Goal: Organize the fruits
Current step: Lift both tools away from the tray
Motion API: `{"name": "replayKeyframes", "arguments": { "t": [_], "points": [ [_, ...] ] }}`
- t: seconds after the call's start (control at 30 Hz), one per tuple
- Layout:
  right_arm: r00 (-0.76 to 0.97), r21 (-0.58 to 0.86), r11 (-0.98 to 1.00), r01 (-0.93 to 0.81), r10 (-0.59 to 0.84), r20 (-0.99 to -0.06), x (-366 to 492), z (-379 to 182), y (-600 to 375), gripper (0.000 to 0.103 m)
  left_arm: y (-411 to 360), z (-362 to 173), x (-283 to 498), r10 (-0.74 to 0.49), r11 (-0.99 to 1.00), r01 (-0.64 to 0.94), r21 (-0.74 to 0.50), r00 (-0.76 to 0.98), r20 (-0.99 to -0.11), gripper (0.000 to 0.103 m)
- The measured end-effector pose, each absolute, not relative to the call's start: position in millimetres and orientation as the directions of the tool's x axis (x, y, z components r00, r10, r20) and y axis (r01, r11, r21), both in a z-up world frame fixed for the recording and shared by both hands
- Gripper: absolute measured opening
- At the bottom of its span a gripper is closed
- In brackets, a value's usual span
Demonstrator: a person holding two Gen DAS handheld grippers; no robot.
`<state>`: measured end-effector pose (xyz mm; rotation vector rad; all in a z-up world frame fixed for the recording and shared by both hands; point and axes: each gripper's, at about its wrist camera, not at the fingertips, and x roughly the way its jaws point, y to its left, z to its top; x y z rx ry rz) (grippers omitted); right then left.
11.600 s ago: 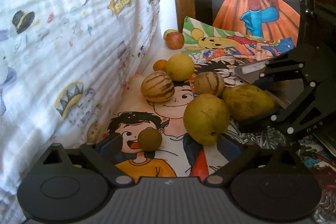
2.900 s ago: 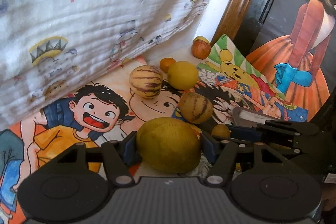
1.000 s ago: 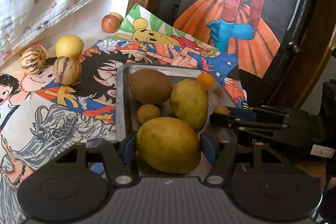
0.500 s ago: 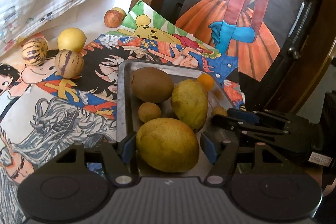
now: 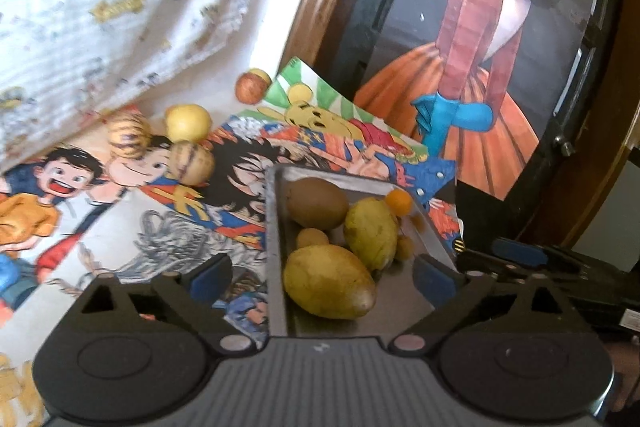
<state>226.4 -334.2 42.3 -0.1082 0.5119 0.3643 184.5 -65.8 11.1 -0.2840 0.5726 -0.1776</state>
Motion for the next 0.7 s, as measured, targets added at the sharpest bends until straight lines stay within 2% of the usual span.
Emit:
{"name": "replayKeyframes", "arguments": {
  "t": [0.37, 0.7],
  "points": [
    [0.826, 0.014, 0.94, -0.34, 0.305, -0.473, 155.7, 66.1, -328.3, 0.099, -50.1, 23.0, 127.6, -0.176, 0.972, 0.06, -0.225, 0.823, -0.539, 0.102],
    [0.803, 0.041, 0.948, -0.315, 0.289, -0.522, 98.6, 61.9, -311.4, 0.102, -36.0, 15.8, 87.4, -0.131, 0.984, 0.029, -0.175, 0.785, -0.605, 0.102]
  ]
}}
